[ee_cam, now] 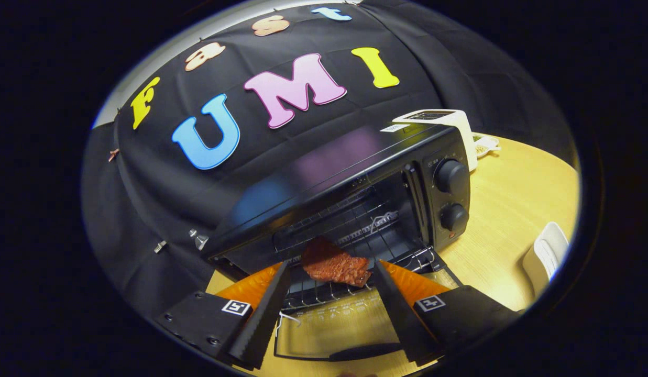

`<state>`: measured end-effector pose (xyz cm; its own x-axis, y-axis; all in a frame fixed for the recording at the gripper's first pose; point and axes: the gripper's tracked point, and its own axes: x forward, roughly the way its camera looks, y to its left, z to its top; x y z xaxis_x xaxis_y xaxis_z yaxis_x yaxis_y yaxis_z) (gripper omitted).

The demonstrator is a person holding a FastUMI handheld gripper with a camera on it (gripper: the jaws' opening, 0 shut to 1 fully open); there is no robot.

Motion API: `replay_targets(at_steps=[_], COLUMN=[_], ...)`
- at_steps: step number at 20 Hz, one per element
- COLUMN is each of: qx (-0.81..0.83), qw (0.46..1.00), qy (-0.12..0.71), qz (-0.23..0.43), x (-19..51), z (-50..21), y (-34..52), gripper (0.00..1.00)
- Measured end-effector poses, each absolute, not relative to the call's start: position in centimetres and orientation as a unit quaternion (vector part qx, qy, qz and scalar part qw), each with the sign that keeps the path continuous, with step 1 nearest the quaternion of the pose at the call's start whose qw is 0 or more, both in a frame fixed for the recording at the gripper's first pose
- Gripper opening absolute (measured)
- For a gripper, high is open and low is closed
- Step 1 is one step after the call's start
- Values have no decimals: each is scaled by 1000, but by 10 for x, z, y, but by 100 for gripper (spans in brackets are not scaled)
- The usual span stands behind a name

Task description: Open the toaster oven, put the food inside, and close the toaster oven door.

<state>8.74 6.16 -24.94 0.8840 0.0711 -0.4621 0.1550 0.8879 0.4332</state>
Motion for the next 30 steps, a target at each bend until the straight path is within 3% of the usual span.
replay_targets(at_steps=[13,23,30], qx=[28,4,14], qw=[915,872,869], qy=[402,490,494], qz=[-4,3,-21], x=[-50,-55,-32], z=[-279,-352,-364], y=[52,63,72], gripper=[99,99,99])
